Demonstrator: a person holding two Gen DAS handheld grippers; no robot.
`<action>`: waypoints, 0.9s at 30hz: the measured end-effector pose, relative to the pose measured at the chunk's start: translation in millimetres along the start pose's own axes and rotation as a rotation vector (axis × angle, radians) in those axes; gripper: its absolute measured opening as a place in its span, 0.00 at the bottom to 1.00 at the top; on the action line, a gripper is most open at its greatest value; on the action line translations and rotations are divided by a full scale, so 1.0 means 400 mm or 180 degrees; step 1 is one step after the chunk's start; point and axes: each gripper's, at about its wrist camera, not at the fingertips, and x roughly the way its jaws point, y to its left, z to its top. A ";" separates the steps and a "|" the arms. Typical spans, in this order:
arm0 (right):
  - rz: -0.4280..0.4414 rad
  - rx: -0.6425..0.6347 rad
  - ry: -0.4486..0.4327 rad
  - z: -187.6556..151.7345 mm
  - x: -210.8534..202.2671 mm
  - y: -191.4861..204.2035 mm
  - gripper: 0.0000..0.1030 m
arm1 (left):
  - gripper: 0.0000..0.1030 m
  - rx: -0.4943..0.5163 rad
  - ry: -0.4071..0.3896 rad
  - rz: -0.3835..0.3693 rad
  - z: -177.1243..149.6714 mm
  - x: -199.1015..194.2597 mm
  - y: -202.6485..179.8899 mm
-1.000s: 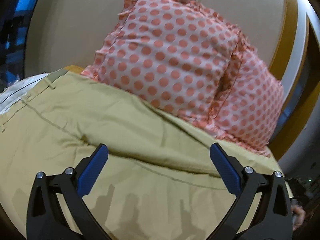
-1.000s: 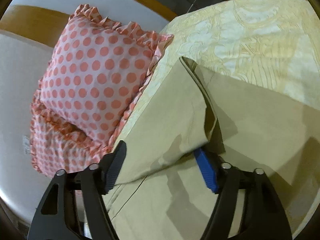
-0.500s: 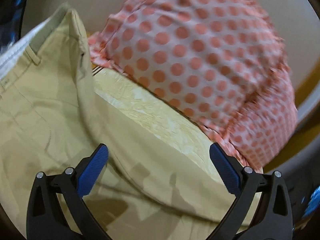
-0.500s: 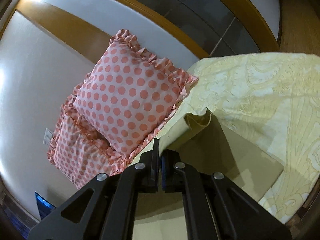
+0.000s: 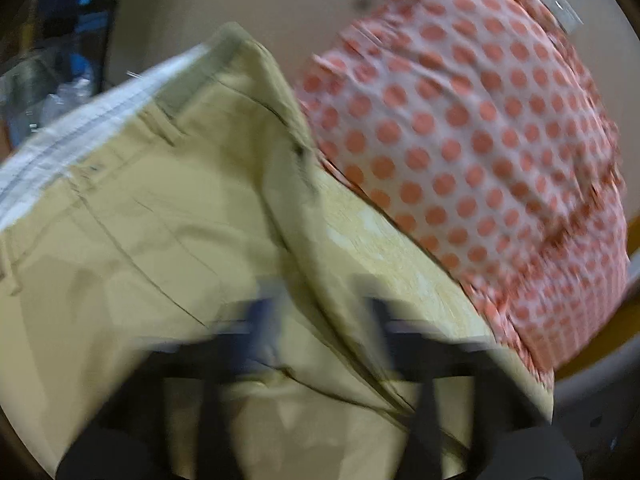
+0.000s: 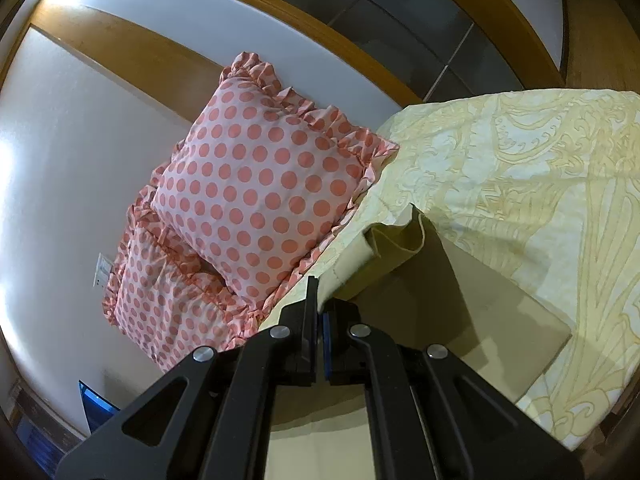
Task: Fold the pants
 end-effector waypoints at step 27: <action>-0.0596 0.0187 0.0233 -0.063 -0.047 -0.156 0.02 | 0.04 0.0215 -0.0134 0.0146 -0.356 -0.360 0.301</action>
